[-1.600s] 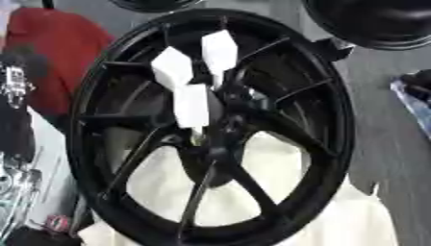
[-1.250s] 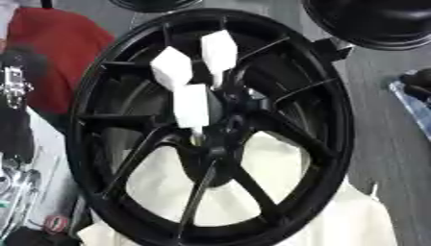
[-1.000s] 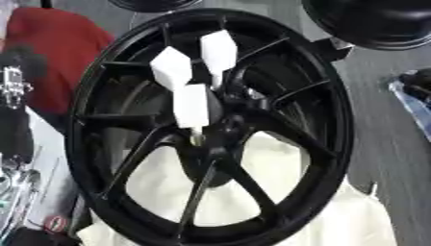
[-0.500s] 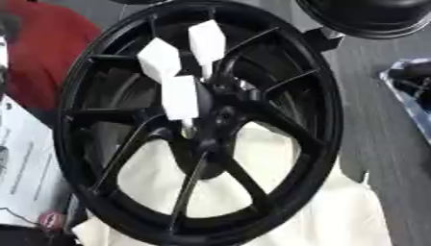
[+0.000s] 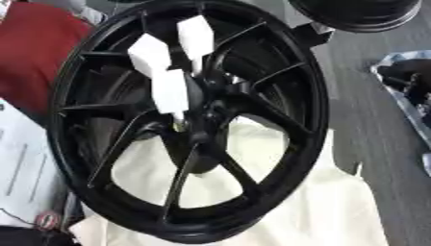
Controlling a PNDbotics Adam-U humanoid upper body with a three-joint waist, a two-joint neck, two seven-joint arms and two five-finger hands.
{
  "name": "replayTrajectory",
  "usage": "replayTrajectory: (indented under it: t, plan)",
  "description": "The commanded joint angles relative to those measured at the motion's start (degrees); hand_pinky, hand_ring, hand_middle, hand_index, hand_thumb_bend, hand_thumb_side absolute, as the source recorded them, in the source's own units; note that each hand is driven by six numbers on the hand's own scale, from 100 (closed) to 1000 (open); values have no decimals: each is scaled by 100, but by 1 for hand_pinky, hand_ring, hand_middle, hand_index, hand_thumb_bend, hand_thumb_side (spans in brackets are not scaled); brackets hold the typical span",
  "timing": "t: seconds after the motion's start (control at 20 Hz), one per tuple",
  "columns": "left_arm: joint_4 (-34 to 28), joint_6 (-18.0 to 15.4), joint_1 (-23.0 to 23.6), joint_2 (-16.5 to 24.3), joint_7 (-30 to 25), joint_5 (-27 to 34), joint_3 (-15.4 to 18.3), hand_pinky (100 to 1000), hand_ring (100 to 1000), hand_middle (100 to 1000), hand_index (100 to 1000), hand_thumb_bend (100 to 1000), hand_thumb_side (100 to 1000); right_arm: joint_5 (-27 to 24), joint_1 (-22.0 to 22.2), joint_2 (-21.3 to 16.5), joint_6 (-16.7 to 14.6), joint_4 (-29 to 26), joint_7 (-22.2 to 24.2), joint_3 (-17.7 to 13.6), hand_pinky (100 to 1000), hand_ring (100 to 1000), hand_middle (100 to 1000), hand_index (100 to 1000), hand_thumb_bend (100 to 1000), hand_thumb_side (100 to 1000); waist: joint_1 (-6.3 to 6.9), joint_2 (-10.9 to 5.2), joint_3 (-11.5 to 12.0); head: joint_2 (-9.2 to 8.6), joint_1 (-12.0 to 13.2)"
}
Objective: Pull the pin out of the wheel hub.
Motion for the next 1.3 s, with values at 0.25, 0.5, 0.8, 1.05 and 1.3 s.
replayTrajectory:
  t: [0.25, 0.5, 0.8, 1.05, 1.3]
  plan:
    - [263, -209, -874, 734, -2297, -391, -355, 853, 784, 720, 833, 100, 457, 161, 118, -205, -74, -86, 18, 0, 963, 905, 707, 750, 100, 716, 44, -180, 46, 80, -31]
    - [690, -239, -1702, 550, -3704, -770, -723, 858, 785, 715, 839, 100, 522, 228, 204, -213, -79, -86, 26, 8, 962, 905, 707, 750, 100, 721, 60, -200, 31, 75, -52]
    - [1296, -338, -2634, 22, -4360, -1159, -1270, 861, 777, 738, 847, 100, 534, 265, 227, -210, -92, -86, 56, 43, 962, 904, 706, 750, 100, 723, 50, -208, -34, 51, 5]
    - [2015, -613, -3219, -486, -4397, -1474, -1795, 887, 835, 801, 887, 153, 559, 264, 202, -224, -107, -86, 110, 87, 961, 904, 706, 750, 100, 724, 55, -202, -118, -12, 15]
    - [2494, -921, -3467, -790, -4398, -1580, -2112, 896, 843, 811, 889, 195, 578, 264, 164, -223, -94, -86, 135, 111, 961, 904, 706, 749, 100, 729, 75, -169, -182, -146, 23]
